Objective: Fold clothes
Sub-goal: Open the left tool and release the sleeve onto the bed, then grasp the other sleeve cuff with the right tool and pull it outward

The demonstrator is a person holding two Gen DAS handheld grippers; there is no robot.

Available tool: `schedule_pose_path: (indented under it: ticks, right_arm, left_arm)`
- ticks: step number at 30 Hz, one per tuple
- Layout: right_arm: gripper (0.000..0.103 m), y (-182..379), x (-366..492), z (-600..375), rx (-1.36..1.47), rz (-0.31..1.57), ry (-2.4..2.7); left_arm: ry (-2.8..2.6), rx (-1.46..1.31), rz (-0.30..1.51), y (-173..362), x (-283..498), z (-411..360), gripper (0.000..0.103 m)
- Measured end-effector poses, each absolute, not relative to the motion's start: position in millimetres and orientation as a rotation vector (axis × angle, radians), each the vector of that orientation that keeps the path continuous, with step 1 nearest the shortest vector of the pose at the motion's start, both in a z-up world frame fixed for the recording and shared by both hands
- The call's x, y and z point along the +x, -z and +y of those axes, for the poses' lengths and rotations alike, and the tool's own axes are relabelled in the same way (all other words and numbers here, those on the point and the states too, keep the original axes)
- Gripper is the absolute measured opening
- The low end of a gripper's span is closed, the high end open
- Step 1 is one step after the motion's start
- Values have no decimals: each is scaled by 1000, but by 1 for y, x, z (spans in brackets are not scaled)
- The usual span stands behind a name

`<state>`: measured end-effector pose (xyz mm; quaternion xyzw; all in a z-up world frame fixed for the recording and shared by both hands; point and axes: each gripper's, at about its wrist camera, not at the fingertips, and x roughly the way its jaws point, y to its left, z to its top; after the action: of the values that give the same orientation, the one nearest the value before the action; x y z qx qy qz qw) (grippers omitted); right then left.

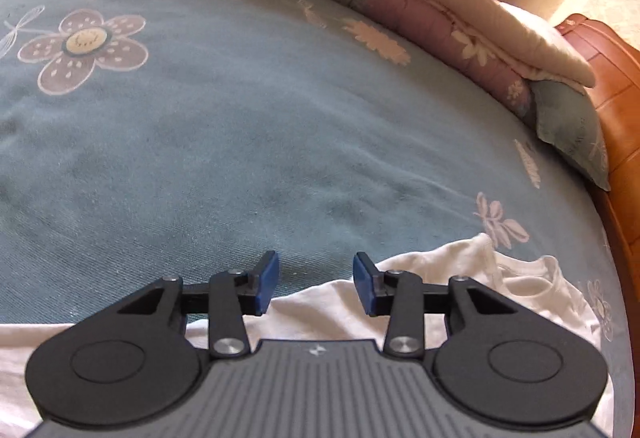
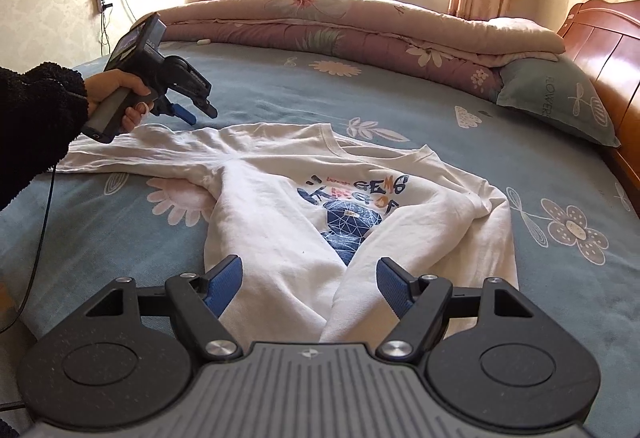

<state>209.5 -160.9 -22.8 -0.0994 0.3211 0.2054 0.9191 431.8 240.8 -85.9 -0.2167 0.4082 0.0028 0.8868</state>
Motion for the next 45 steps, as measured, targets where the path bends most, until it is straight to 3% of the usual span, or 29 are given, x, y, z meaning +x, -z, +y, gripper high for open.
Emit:
schedule_pose_path:
  ticks: [5,10,13,19,33,42,45]
  right_arm:
    - [80,27,210,-161,-193,673,-423]
    - [80,20,205,-154,-186,655,-437]
    - [89,14,197,-155,-201,635,-425]
    - [90,12,190,-167,-163,661,-382]
    - [96,28,135,-182,-174,757,-339]
    - [101,36,97,-221,-104,797,-289]
    - [103,39,92,-241,-77,797,-247]
  left_arm:
    - [45,-351,865,77,381,244,52]
    - [-55,-406,897,112,345,284,48]
    - [-106,-448,889,108,319,306,48]
    - [-144,-389,884,86,287,304,52]
    - [292,-133,853,44,243,104,74]
    - [435,-79,817,27,193,15,76]
    - [442,-99,804,25,176,5,81]
